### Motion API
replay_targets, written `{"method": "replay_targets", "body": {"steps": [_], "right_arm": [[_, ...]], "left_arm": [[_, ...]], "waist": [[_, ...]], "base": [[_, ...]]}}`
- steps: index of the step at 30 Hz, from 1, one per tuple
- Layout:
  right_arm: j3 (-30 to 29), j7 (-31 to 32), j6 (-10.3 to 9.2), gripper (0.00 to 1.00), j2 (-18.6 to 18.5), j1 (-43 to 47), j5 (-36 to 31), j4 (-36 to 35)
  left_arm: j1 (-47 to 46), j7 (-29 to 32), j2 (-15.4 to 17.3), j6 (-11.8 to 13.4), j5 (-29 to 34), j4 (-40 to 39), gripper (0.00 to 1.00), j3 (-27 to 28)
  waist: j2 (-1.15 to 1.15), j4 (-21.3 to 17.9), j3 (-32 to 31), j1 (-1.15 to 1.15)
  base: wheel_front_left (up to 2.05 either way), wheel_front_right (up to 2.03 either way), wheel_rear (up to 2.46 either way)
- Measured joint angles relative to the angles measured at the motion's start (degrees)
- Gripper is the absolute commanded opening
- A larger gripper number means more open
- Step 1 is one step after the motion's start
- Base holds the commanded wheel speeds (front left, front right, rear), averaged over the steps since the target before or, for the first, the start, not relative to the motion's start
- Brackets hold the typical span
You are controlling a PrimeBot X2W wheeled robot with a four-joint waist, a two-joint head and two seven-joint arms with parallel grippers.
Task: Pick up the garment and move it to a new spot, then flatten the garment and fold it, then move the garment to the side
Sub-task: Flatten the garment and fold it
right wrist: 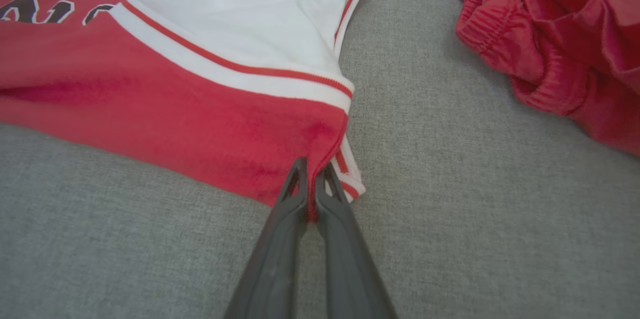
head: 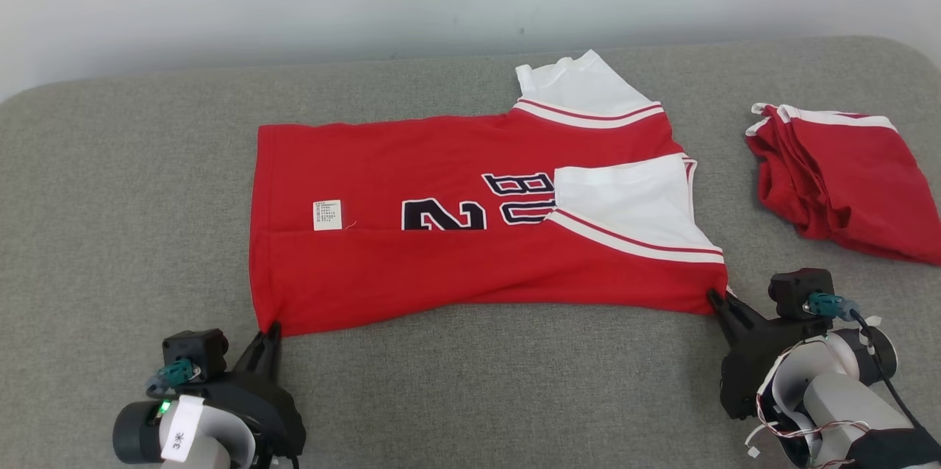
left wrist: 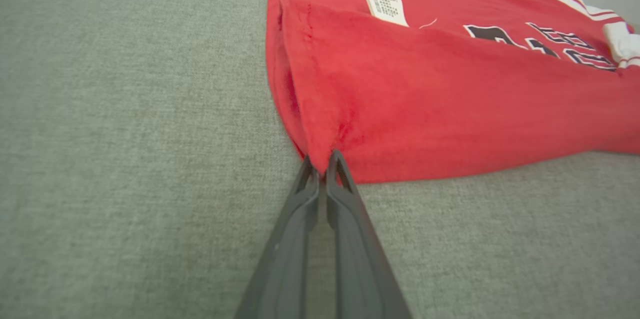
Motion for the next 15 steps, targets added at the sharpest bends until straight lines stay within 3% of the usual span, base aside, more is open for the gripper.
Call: {"method": "replay_targets", "body": {"steps": [15], "right_arm": [[-1.9,-3.5,2.45,0.00,-2.0,2.9,2.5,-0.1]], "left_arm": [[1.1,-0.9,0.6,-1.0,-2.0,2.5,0.00,0.2]], "waist": [[0.00,0.6,-3.9,0.00]], "base": [[0.00,0.00,0.00]]}}
